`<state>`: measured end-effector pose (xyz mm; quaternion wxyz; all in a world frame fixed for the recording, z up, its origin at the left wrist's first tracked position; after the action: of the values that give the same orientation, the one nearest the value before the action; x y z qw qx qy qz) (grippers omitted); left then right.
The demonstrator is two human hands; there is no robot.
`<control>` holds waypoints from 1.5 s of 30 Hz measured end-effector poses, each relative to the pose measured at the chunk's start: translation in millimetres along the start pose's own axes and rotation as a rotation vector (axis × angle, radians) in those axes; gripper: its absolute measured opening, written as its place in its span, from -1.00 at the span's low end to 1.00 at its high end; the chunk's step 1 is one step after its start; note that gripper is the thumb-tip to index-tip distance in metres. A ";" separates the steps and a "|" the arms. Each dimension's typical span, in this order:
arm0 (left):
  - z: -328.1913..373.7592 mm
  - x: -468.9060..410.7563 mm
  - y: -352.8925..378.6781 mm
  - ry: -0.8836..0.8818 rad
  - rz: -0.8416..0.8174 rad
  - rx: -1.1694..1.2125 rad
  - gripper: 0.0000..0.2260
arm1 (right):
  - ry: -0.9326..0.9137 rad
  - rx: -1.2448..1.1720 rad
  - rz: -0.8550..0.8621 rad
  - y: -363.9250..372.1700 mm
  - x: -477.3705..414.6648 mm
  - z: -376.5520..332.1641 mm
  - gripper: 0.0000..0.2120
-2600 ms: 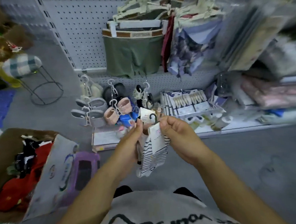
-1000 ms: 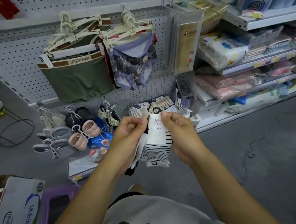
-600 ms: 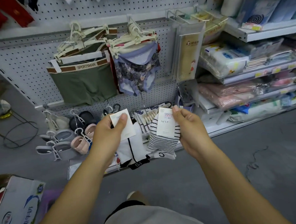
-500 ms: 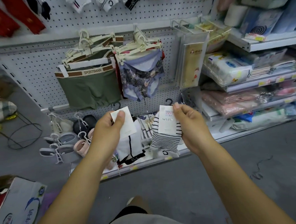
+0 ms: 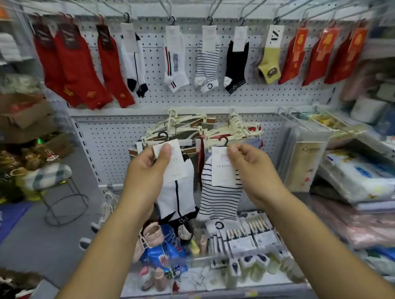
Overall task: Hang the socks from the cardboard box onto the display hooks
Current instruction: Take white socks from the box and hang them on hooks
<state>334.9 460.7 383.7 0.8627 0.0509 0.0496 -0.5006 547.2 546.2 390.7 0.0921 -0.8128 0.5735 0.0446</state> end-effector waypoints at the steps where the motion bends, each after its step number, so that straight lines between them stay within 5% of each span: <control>1: 6.5 -11.6 -1.8 0.012 0.000 -0.003 -0.85 | -0.014 -0.007 -0.019 6.1 -13.9 -6.6 -0.73; 6: 41.4 -78.4 -1.9 0.078 -0.040 -0.014 -0.81 | -0.074 -0.025 -0.033 21.0 -94.4 -26.7 -0.67; 18: 108.5 -267.5 40.0 0.223 -0.200 -0.132 -0.76 | -0.187 0.043 0.335 -18.8 -297.8 -78.1 -0.75; 27: 113.9 -332.5 57.6 0.207 -0.166 -0.073 -0.76 | -0.269 0.174 0.407 -33.3 -397.3 -123.0 -0.76; 45: 109.0 -351.0 73.6 0.210 -0.068 -0.105 -0.73 | -0.388 0.310 0.138 -26.2 -447.7 -131.7 -0.82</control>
<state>229.3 783.4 542.3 0.8368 0.0563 0.1674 -0.5182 416.2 942.1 602.0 0.3207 -0.7240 0.5993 0.1177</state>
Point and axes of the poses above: each hand's wrist, its own x-axis away from the middle knuckle, its own y-axis out of the palm, z = x × y, the point moved 8 cm from there along -x, towards the middle knuckle, and after that the axes turned 3 degrees about -z, right-handed, at the moved point
